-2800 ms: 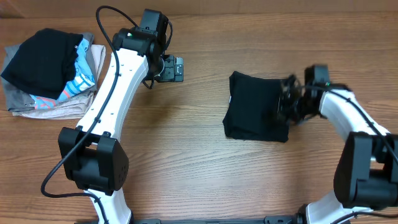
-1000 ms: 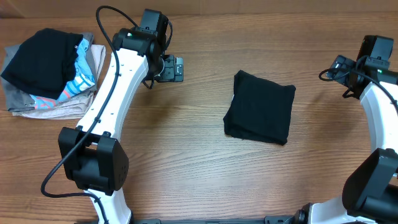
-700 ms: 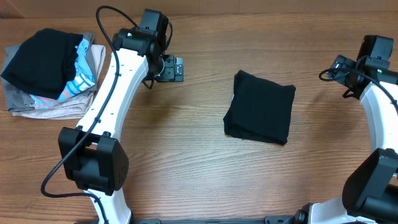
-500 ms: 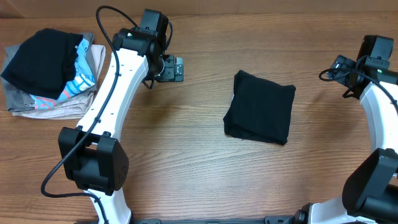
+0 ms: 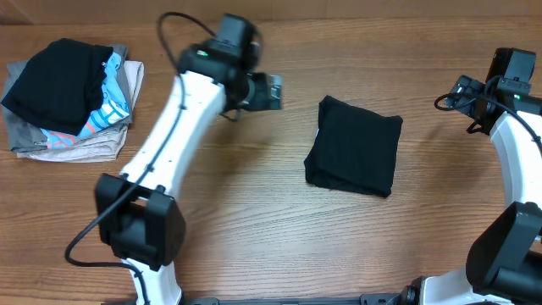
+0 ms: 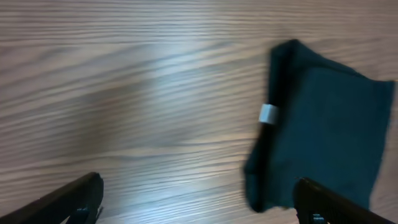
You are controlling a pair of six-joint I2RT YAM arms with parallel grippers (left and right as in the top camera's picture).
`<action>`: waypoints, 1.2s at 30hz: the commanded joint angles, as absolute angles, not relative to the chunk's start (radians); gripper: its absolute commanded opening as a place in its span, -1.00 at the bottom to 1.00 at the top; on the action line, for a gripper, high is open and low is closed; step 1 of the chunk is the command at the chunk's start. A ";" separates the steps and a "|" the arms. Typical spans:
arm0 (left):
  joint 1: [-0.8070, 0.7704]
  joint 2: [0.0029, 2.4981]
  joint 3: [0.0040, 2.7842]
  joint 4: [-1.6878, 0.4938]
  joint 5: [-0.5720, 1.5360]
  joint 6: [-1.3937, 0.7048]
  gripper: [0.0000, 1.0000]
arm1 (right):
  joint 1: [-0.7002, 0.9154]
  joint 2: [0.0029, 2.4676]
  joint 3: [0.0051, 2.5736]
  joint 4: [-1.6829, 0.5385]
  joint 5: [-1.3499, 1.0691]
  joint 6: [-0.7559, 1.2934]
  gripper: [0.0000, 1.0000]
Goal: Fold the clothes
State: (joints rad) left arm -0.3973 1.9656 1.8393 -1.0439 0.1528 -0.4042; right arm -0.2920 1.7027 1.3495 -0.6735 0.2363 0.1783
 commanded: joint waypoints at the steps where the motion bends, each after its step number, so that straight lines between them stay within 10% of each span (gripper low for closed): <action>1: -0.509 1.975 1.801 -0.986 0.119 -0.500 1.00 | -0.290 1.704 1.349 -0.667 0.245 0.176 1.00; 28: -0.762 2.336 1.742 -0.854 0.041 -0.614 1.00 | -0.290 1.704 1.349 -0.667 0.245 0.176 1.00; 36: -0.762 2.336 1.743 -0.872 0.045 -0.614 0.09 | -0.290 1.704 1.349 -0.667 0.245 0.176 1.00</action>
